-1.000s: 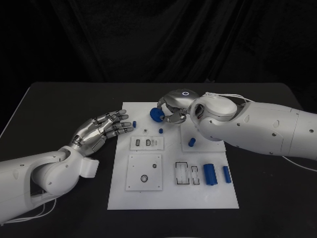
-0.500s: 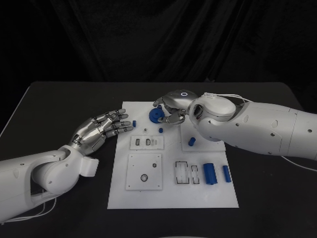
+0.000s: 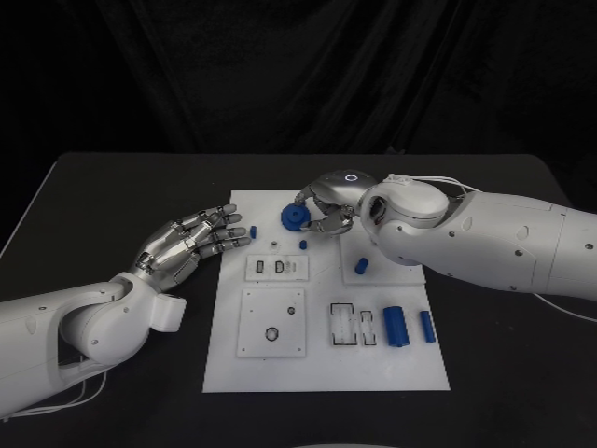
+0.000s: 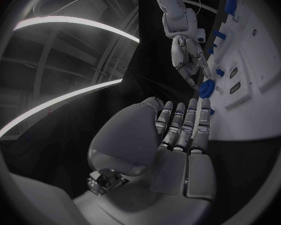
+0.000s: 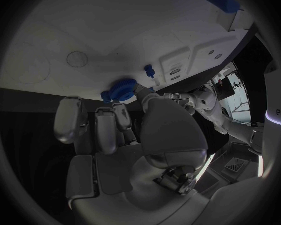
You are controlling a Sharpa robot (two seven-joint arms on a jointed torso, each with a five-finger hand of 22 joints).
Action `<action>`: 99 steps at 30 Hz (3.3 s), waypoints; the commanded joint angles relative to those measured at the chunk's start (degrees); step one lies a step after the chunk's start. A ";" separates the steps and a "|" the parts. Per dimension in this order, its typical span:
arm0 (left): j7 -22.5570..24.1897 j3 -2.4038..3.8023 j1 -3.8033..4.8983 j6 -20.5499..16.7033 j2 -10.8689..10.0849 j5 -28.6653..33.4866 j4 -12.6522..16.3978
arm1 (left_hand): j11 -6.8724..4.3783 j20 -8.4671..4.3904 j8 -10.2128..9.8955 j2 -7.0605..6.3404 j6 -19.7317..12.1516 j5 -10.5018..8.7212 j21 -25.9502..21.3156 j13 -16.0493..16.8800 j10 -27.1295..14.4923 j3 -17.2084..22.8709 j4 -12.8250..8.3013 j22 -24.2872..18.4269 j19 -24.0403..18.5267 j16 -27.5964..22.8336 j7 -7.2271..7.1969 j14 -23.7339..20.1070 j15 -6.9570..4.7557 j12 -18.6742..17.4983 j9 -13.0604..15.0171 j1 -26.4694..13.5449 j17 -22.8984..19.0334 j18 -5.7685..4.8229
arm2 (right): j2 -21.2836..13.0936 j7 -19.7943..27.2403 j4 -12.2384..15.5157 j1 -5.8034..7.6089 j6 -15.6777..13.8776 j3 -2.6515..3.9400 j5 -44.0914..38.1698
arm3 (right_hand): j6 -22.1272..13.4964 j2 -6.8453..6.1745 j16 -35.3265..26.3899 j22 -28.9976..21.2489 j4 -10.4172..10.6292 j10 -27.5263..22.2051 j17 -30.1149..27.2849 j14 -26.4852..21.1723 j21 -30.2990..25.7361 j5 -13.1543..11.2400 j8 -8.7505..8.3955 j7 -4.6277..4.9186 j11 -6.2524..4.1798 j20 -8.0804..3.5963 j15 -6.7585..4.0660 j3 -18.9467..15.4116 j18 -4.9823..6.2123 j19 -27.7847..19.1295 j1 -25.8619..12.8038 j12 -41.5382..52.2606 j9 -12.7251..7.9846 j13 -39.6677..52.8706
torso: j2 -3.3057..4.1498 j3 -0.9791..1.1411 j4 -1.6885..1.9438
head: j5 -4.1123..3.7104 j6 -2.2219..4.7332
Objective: Assemble the parts on the task board
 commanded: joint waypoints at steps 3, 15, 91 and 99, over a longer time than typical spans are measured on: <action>9.72 0.01 0.05 0.70 0.16 0.30 0.11 | 0.39 -0.06 -0.11 -0.12 -0.09 -0.28 -0.09 -0.03 -0.13 0.21 0.01 -0.09 -0.44 0.33 0.21 -0.17 0.43 -0.07 0.01 0.28 0.00 -0.50 | -0.42 -0.39 0.03 -0.28 2.17 0.01 -0.23 | 4.20 1.06 0.58 10.00 0.05 4.27 5.45 0.69 1.35 -0.16 1.53 0.47 0.39 0.02 0.44 -0.87 0.72 1.37 0.23 2.11 -0.07 2.83 | -0.01 -0.01 -0.06 | -0.01 -0.18; 9.74 0.01 0.04 0.76 -0.15 0.30 0.42 | 0.40 -0.06 -0.13 -0.10 -0.19 -0.28 -0.08 -0.03 -0.14 0.27 0.00 -0.09 -0.43 0.34 0.22 -0.17 0.43 -0.08 0.00 0.26 0.00 -0.51 | -2.67 -0.29 0.93 -0.55 -0.35 0.00 -0.23 | 12.66 1.73 1.69 10.73 -0.29 9.60 7.12 2.01 3.66 0.38 4.85 0.39 0.36 0.04 0.39 -1.91 0.21 3.10 1.23 4.68 1.80 6.65 | -0.04 0.00 -0.12 | 0.22 -0.40; 10.25 0.19 2.43 -4.02 -3.64 -2.43 4.45 | -0.60 -2.79 -0.33 -1.26 -1.03 0.55 -9.37 -0.26 -3.86 2.38 -1.68 -4.39 -16.51 -10.74 0.00 -17.40 -2.72 -1.96 -0.01 -2.18 -1.09 -0.35 | -27.30 4.68 8.53 -2.33 -9.65 -0.63 6.23 | 7.39 -1.36 -10.95 5.87 5.74 -6.27 -5.65 -3.34 -10.79 -0.53 -1.07 -0.32 -0.65 -1.07 -0.68 -2.58 2.55 -1.58 7.60 -14.56 -2.05 -18.11 | -1.81 3.75 -0.78 | -0.66 -1.63; 10.04 0.08 2.42 -3.46 -3.38 -2.42 4.18 | -0.49 -2.71 -0.28 -1.16 -0.89 0.54 -9.42 -0.23 -3.77 2.44 -1.71 -4.41 -16.62 -10.35 0.03 -17.10 -2.62 -1.89 0.02 -2.20 -1.00 -0.36 | -26.18 5.01 7.77 -2.56 -10.27 -0.62 7.36 | 7.45 -1.03 -10.97 5.77 6.26 -6.45 -5.58 -3.27 -11.16 -0.45 -0.99 -0.10 -0.51 -1.02 -0.59 -2.72 2.59 -1.62 7.23 -14.78 -2.09 -18.41 | -1.81 3.78 -1.03 | -0.36 -1.65</action>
